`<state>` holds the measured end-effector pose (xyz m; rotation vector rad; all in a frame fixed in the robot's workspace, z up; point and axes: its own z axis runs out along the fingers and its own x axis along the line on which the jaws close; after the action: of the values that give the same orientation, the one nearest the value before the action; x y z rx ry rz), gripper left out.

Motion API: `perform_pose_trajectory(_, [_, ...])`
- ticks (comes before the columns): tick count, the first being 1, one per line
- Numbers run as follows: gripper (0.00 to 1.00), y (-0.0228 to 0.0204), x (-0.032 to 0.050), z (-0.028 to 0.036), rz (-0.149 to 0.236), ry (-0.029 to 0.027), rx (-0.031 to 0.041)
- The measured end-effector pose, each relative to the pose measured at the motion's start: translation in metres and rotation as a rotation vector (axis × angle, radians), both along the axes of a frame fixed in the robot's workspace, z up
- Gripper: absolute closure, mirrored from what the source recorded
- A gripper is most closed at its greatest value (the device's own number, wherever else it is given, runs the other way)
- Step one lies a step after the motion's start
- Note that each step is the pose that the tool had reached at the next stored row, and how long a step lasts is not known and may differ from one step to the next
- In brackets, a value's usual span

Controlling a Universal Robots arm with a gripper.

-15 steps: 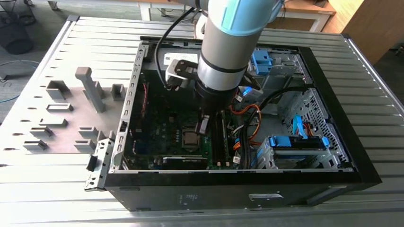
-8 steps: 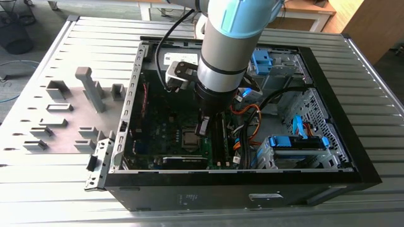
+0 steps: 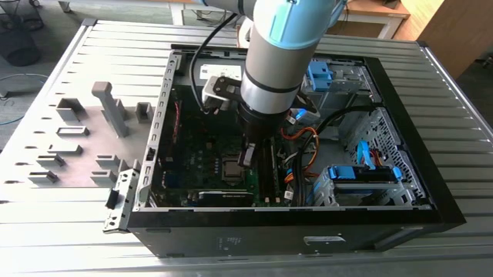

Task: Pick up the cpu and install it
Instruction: 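Install the first cpu locking lever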

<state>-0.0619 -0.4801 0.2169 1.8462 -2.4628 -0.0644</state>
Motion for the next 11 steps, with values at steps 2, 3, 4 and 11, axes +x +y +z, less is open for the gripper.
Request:
perform_pose_trajectory(2, [0.89, -0.0001, 0.0000, -0.0012, 0.000, 0.0000, -0.0006])
perform_pose_trajectory(3, [0.89, -0.0002, 0.0000, -0.0018, 0.000, 0.0000, -0.0007])
perform_pose_trajectory(4, [0.89, -0.0003, 0.0000, -0.0025, 0.000, 0.0000, -0.0010])
perform_pose_trajectory(11, [0.89, -0.0004, 0.0000, -0.0050, 0.000, 0.0000, -0.0048])
